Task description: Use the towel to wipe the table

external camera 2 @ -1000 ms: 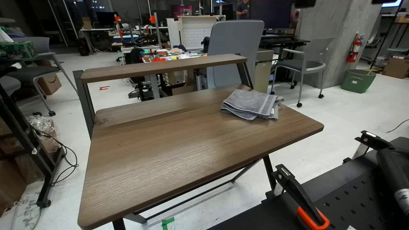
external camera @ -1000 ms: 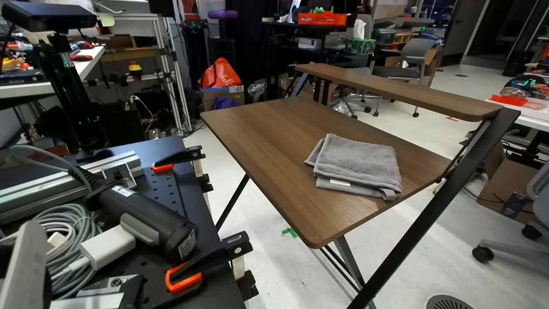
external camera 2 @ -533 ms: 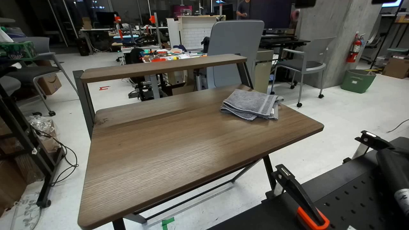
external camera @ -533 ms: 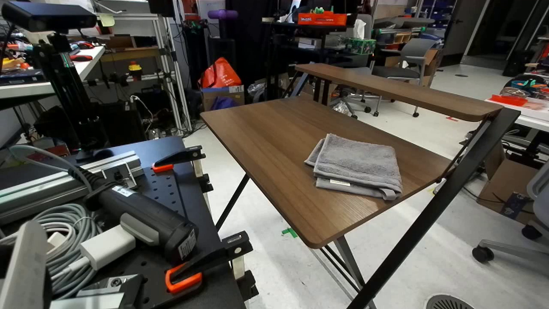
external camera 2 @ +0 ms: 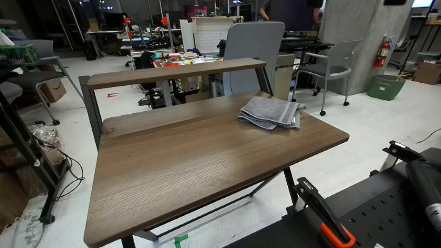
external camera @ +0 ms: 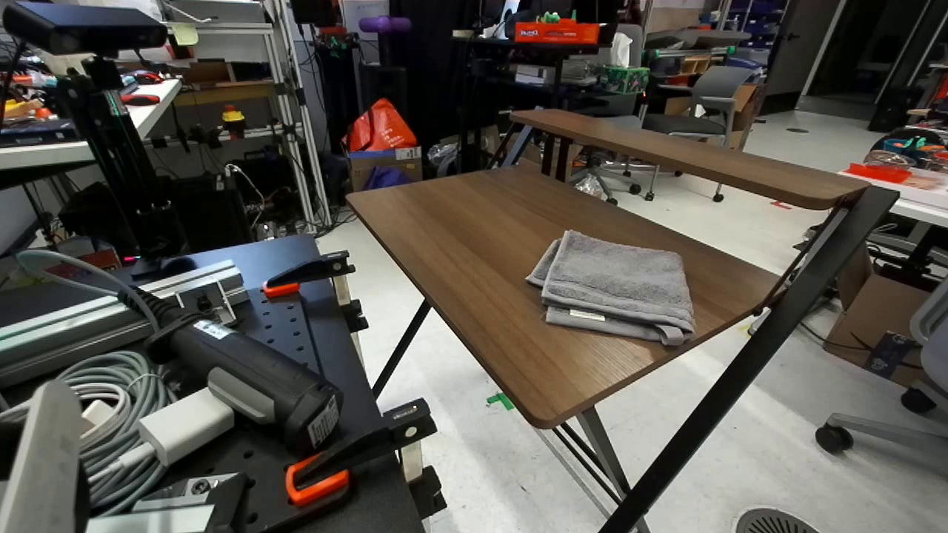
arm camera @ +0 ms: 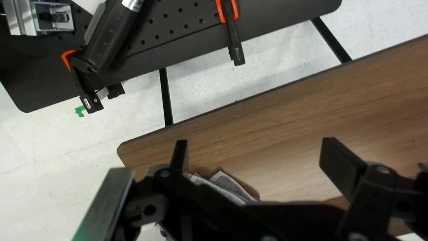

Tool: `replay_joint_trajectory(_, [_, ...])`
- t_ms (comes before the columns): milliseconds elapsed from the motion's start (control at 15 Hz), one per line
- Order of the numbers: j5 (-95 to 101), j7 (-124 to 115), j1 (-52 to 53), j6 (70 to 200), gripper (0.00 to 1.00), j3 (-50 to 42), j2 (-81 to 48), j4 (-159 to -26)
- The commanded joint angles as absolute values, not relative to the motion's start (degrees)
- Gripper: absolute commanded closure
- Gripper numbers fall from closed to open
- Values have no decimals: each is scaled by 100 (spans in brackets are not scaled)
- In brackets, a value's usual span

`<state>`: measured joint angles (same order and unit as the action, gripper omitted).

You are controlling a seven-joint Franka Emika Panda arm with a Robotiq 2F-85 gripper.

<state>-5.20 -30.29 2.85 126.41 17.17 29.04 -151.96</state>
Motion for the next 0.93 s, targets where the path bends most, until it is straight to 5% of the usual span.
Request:
replay_joint_trajectory(0, [-291,-3369,-84,13227,0,1555,2255,-14799])
replay_joint_trajectory(467, [901,-5162,-943,14174,0,1178,418,-13778])
replay_joint_trajectory(867, [1251,-6267,-477,14199,0,305,-1172,-12739])
